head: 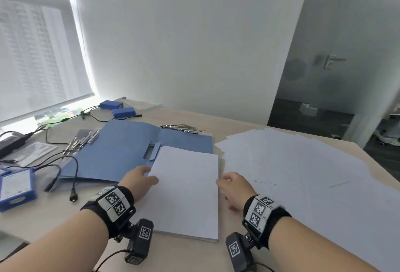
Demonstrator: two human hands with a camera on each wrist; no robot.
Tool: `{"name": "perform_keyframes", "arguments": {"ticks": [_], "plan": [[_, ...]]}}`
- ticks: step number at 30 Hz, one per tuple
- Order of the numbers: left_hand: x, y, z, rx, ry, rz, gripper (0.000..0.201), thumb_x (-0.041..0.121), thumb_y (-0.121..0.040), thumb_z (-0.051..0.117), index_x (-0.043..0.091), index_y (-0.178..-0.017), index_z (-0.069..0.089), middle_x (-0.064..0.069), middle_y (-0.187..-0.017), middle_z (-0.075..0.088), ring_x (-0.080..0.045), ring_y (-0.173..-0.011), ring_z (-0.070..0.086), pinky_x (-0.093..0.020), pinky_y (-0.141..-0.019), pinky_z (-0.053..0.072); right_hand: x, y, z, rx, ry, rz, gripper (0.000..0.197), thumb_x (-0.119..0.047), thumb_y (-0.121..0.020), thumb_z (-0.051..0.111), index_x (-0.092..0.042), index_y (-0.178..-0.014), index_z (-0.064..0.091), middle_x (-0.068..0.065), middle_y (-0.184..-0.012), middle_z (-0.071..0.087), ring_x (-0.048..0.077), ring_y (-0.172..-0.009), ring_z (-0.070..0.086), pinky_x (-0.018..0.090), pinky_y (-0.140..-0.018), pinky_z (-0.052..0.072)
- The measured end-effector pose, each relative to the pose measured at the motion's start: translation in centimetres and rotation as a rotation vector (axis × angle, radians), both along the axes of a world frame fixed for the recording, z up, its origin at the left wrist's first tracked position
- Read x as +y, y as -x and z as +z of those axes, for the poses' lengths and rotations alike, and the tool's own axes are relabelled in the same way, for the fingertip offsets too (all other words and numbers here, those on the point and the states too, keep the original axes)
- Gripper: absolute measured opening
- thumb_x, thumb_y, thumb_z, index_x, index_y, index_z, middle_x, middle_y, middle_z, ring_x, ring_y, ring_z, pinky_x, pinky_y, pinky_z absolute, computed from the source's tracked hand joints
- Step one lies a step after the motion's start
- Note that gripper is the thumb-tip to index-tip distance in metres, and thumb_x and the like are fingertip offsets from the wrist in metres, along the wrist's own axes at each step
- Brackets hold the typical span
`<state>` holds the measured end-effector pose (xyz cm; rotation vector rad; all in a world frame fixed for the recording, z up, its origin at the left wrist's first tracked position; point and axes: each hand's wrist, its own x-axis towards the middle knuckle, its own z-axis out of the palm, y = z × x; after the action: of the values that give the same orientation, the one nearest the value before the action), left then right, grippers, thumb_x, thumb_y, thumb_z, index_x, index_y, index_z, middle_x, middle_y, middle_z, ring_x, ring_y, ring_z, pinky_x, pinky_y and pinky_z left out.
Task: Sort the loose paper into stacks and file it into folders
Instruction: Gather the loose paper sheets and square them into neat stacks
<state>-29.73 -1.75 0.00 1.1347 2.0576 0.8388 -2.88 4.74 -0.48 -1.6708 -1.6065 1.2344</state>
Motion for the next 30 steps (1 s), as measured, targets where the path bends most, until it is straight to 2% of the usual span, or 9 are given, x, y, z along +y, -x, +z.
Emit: {"name": "perform_keyframes", "arguments": {"ticks": [4, 8, 12, 15, 18, 21, 23, 27, 30], "plan": [[0.1, -0.1, -0.2, -0.03, -0.03, 0.014, 0.05, 0.024, -0.094, 0.063, 0.013, -0.141, 0.05, -0.01, -0.142, 0.056, -0.028, -0.124, 0.055, -0.037, -0.103, 0.043, 0.0, 0.3, 0.3, 0.058, 0.081, 0.028, 0.034, -0.033, -0.091, 0.059, -0.028, -0.124, 0.055, 0.002, -0.1, 0.063, 0.019, -0.085, 0.062, 0.031, -0.065, 0.054], [0.3, -0.5, -0.2, -0.047, -0.034, 0.002, 0.044, 0.025, -0.093, 0.063, 0.014, -0.135, 0.054, -0.009, -0.136, 0.058, -0.026, -0.118, 0.057, -0.035, -0.098, 0.043, -0.3, 1.1, 0.1, 0.14, 0.101, 0.081, 0.042, -0.035, -0.088, 0.063, -0.028, -0.129, 0.055, 0.0, -0.109, 0.062, 0.015, -0.082, 0.06, 0.028, -0.063, 0.051], [0.2, -0.7, 0.0, -0.083, -0.054, 0.022, 0.044, 0.023, -0.094, 0.064, 0.012, -0.135, 0.054, -0.007, -0.126, 0.059, -0.023, -0.11, 0.054, -0.036, -0.1, 0.042, -0.7, 0.7, 0.4, 0.178, 0.108, 0.082, 0.035, -0.035, -0.091, 0.062, -0.03, -0.126, 0.057, 0.001, -0.116, 0.063, 0.016, -0.091, 0.06, 0.032, -0.071, 0.053], [0.1, -1.2, 0.6, -0.071, -0.114, 0.034, 0.041, 0.023, -0.094, 0.063, 0.014, -0.133, 0.055, -0.01, -0.134, 0.058, -0.025, -0.114, 0.055, -0.038, -0.099, 0.042, -1.2, -0.4, 0.8, 0.16, 0.093, 0.083, 0.03, -0.037, -0.092, 0.06, -0.032, -0.122, 0.058, -0.001, -0.118, 0.063, 0.016, -0.1, 0.063, 0.032, -0.075, 0.054], [0.3, -3.1, 1.4, -0.067, -0.241, 0.044, 0.028, 0.022, -0.095, 0.062, 0.02, -0.122, 0.06, -0.005, -0.13, 0.061, -0.023, -0.117, 0.057, -0.04, -0.098, 0.044, -1.8, -2.0, 1.6, 0.104, 0.026, 0.095, 0.025, -0.036, -0.093, 0.058, -0.029, -0.117, 0.061, -0.002, -0.111, 0.065, 0.014, -0.095, 0.064, 0.029, -0.072, 0.052], [0.4, -6.7, 2.2, -0.153, -0.318, -0.026, 0.021, 0.019, -0.096, 0.061, 0.021, -0.117, 0.062, 0.002, -0.115, 0.066, -0.013, -0.101, 0.061, -0.031, -0.081, 0.045, -2.5, -4.4, 2.2, 0.001, -0.073, 0.133, 0.021, -0.036, -0.094, 0.057, -0.03, -0.112, 0.064, -0.005, -0.11, 0.067, 0.016, -0.103, 0.067, 0.027, -0.074, 0.051], [0.6, -9.5, 2.5, -0.239, -0.327, -0.094, 0.02, 0.018, -0.096, 0.06, 0.022, -0.116, 0.062, 0.002, -0.11, 0.068, -0.015, -0.102, 0.064, -0.03, -0.076, 0.046, -2.7, -6.4, 2.6, -0.059, -0.113, 0.141, 0.018, -0.038, -0.092, 0.057, -0.032, -0.106, 0.065, -0.006, -0.107, 0.07, 0.015, -0.101, 0.068, 0.027, -0.077, 0.051], [1.1, -15.4, 2.4, -0.418, -0.264, -0.21, 0.017, 0.018, -0.096, 0.06, 0.024, -0.113, 0.063, 0.0, -0.106, 0.074, -0.019, -0.096, 0.072, -0.039, -0.081, 0.053, -2.8, -11.6, 3.5, -0.194, -0.182, 0.139, 0.016, -0.041, -0.093, 0.055, -0.03, -0.099, 0.067, -0.012, -0.099, 0.069, 0.009, -0.094, 0.066, 0.024, -0.077, 0.05], [1.6, -19.3, 1.5, -0.533, -0.224, -0.255, 0.018, 0.018, -0.096, 0.063, 0.024, -0.113, 0.063, 0.0, -0.105, 0.076, -0.018, -0.092, 0.075, -0.039, -0.079, 0.055, -2.6, -16.3, 3.8, -0.361, -0.212, 0.097, 0.02, -0.044, -0.094, 0.055, -0.031, -0.104, 0.066, -0.017, -0.102, 0.066, 0.004, -0.095, 0.062, 0.023, -0.081, 0.048]]}}
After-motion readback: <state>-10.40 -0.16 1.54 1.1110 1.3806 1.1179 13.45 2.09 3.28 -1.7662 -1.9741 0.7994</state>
